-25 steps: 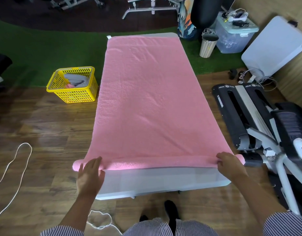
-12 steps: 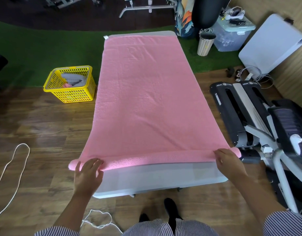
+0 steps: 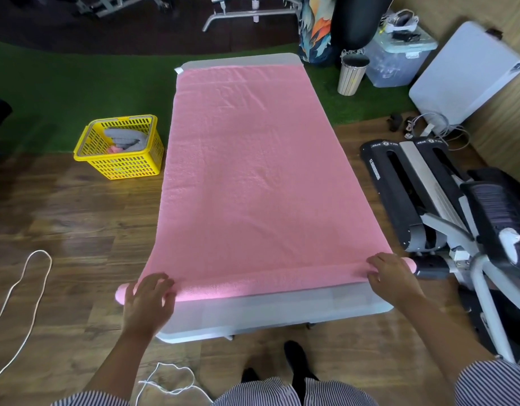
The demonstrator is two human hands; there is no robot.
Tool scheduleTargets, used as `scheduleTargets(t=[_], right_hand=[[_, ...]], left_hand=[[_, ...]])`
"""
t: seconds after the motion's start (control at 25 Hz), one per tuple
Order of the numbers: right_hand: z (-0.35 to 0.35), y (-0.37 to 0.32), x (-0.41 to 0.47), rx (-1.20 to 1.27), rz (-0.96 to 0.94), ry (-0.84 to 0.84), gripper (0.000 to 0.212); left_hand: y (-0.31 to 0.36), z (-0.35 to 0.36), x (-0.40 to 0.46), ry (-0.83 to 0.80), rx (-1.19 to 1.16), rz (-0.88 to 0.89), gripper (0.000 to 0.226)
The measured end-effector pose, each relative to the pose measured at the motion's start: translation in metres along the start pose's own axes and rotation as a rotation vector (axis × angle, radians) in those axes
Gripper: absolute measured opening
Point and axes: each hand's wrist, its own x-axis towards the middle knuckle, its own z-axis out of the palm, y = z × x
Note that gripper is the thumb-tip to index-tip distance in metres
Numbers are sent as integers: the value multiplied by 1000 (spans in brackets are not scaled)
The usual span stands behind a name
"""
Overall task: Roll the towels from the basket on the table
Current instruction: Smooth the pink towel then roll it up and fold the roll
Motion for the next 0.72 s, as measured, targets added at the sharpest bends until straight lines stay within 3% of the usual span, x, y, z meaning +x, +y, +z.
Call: scheduleTargets(t=[0.08, 0.2, 0.36, 0.64, 0.72], right_hand=[[2, -1, 5, 0, -15, 19, 36], [5, -6, 2, 23, -66, 83, 37], [6, -12, -3, 13, -57, 79, 46], [4, -6, 2, -14, -59, 41, 8], [6, -2, 6, -7, -71, 71, 14]], left_hand=[[2, 1, 3, 10, 6, 13, 35], [7, 5, 4, -15, -25, 45, 38], [15, 9, 5, -147, 5, 19, 46], [12, 3, 4, -129, 6, 64, 35], [9, 3, 6, -161, 10, 55, 35]])
